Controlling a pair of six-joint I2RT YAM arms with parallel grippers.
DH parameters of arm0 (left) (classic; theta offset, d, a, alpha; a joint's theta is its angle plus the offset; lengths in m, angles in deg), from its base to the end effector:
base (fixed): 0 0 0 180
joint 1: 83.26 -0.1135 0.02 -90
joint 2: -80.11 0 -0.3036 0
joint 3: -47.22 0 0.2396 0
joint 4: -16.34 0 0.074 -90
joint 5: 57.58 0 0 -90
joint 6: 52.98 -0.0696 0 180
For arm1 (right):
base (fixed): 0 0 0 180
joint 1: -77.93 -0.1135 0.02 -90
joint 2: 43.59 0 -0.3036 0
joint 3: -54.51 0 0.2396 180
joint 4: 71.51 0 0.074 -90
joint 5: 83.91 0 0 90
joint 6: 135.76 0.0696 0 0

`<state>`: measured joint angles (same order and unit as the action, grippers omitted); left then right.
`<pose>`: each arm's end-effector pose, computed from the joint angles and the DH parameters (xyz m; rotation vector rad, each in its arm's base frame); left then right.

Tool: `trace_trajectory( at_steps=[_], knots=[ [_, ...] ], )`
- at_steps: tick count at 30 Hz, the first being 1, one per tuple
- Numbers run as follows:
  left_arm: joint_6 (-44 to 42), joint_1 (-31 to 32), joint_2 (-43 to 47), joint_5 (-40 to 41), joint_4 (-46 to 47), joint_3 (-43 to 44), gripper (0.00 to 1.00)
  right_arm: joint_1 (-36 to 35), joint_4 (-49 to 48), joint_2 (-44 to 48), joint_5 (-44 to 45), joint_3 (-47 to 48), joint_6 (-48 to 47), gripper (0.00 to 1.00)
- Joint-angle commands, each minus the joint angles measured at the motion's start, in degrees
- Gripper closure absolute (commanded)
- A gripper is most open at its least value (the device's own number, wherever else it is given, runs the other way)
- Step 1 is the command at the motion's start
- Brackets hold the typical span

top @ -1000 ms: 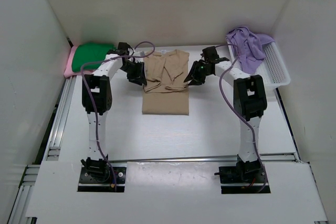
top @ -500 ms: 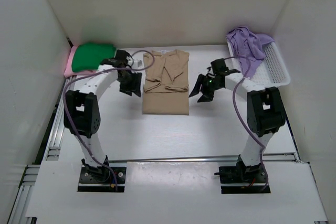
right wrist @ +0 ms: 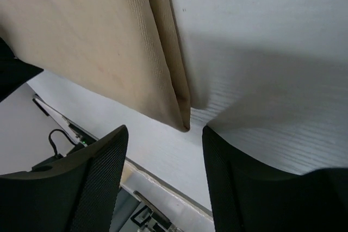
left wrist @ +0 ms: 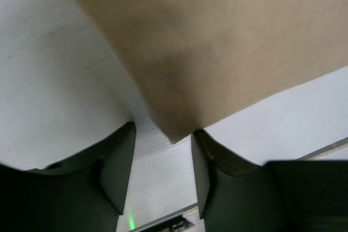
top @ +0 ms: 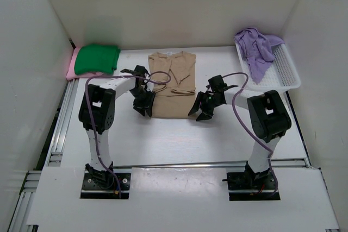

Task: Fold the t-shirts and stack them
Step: Fold the folded rectangular tshirt in 1/3 of the way

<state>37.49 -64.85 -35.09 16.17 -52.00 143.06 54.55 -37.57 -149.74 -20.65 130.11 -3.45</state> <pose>0.3553 -0.1388 0.1681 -0.4925 -3.0630 0.4471 0.3267 0.1753 0.1604 0.3203 2.8618 0.9272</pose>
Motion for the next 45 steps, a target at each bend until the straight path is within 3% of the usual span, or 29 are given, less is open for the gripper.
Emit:
trace_trajectory(
  at_steps=[1, 3, 7, 8, 9, 11, 15, 18, 23, 24, 27, 28, 29, 30, 32, 33, 38, 45],
  knots=[
    [-0.5, 1.0, -1.6, -3.9, 0.8, 3.1, 0.51, 0.2, -4.1, -1.9, 2.4, -1.5, 1.5, 0.41],
    [-0.5, 1.0, -2.7, -4.4, 0.8, 3.8, 0.57, 0.2, -4.1, -2.4, 2.4, -1.0, 1.6, 0.45],
    [-0.5, 0.4, -3.9, -7.9, 0.8, 4.4, 0.68, 0.7, -4.1, -3.6, 4.5, -0.2, 2.6, 0.64],
    [-0.5, 0.4, -4.5, -7.9, 0.8, 5.1, 0.74, 0.7, -4.1, -4.5, 3.5, 0.3, 2.6, 0.75],
    [-0.5, 0.4, -4.5, -7.9, 0.8, 5.1, 0.9, 0.7, -4.1, -4.5, 2.9, 0.3, 2.6, 0.82],
    [-0.5, 0.4, -5.0, -8.4, 0.2, 5.8, 0.9, 0.7, -4.1, -5.1, 2.4, 1.1, 3.1, 0.98],
    [-0.5, -0.1, -2.4, -7.7, -0.3, 2.7, 0.9, 0.7, -2.6, -2.0, 2.9, -0.7, 1.7, 1.0],
    [-0.5, -0.1, 4.1, -1.0, -0.8, -3.3, 0.9, -0.1, 1.8, 2.8, 4.6, -2.6, -0.8, 1.0],
    [-0.5, 3.4, 12.4, 5.2, -6.1, -12.5, 0.9, -4.7, 4.3, 14.2, 6.9, -13.8, -3.0, 1.0],
    [-0.5, 5.6, 14.3, 6.2, -8.3, -15.3, 0.85, -6.5, 4.3, 17.1, 6.9, -15.4, -3.0, 1.0],
    [-0.5, 9.2, 20.0, 12.7, -8.9, -19.0, 0.5, -10.8, 4.3, 21.4, 6.4, -20.7, -3.0, 1.0],
    [-0.5, 11.1, 21.1, 13.7, -10.9, -19.0, 0.43, -11.9, 4.3, 22.3, 6.4, -21.7, -3.0, 1.0],
    [-0.5, 11.7, 21.8, 14.6, -12.3, -19.0, 0.09, -12.7, 4.3, 23.1, 7.6, -22.8, -2.3, 1.0],
    [-0.5, 11.7, 23.2, 17.0, -13.3, -19.0, 0.0, -13.4, 3.5, 24.3, 7.6, -23.7, -1.7, 1.0],
    [-0.5, 12.3, 24.9, 21.4, -13.0, -16.4, 0.0, -14.0, 2.3, 24.8, 7.1, -26.6, -1.0, 1.0],
    [-0.5, 13.7, 27.6, 27.6, -10.9, -15.4, 0.0, -14.0, 1.7, 25.5, 7.1, -27.3, -0.4, 1.0],
    [-0.5, 31.1, 30.0, 38.0, 10.0, -15.3, 0.0, -14.0, -1.8, 27.3, 7.1, -31.1, 2.3, 1.0],
    [-0.5, 39.4, 16.7, 34.4, 17.4, -11.4, 0.0, -14.0, -2.9, 27.8, 8.1, -33.3, 6.5, 1.0]
  ],
)
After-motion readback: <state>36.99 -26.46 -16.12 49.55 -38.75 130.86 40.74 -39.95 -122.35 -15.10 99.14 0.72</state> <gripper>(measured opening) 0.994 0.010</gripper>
